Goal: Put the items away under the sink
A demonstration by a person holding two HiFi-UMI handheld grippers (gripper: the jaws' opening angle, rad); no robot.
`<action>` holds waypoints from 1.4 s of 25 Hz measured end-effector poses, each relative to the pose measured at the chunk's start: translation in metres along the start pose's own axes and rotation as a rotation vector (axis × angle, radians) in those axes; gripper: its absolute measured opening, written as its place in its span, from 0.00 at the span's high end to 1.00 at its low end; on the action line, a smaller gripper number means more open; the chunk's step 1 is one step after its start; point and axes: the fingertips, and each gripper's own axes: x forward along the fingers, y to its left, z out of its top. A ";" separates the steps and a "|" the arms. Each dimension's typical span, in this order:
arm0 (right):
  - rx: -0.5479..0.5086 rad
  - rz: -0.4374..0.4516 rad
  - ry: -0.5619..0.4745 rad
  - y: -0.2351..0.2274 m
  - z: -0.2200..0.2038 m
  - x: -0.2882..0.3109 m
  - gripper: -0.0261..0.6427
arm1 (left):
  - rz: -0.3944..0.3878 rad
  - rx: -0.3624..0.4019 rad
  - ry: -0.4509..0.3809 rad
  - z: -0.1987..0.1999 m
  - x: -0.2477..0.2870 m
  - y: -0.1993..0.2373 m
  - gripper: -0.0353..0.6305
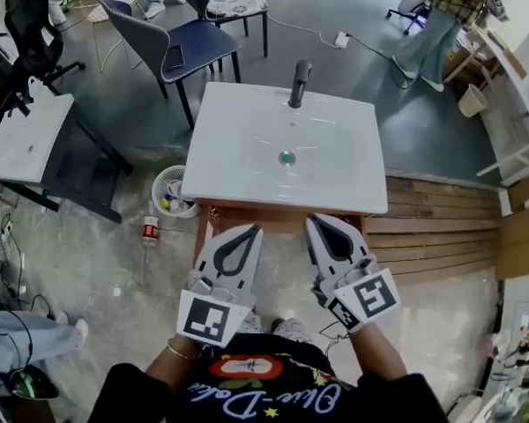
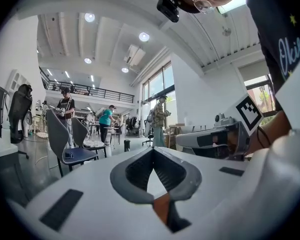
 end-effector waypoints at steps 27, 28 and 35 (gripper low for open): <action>-0.026 0.050 -0.019 -0.007 0.031 -0.006 0.95 | -0.033 0.015 -0.044 0.035 0.013 -0.010 0.94; -0.025 0.056 -0.019 -0.008 0.031 -0.005 0.95 | -0.027 0.016 -0.043 0.036 0.014 -0.010 0.94; -0.050 0.072 -0.025 -0.017 0.036 -0.003 0.95 | -0.016 0.024 -0.037 0.038 0.024 -0.014 0.94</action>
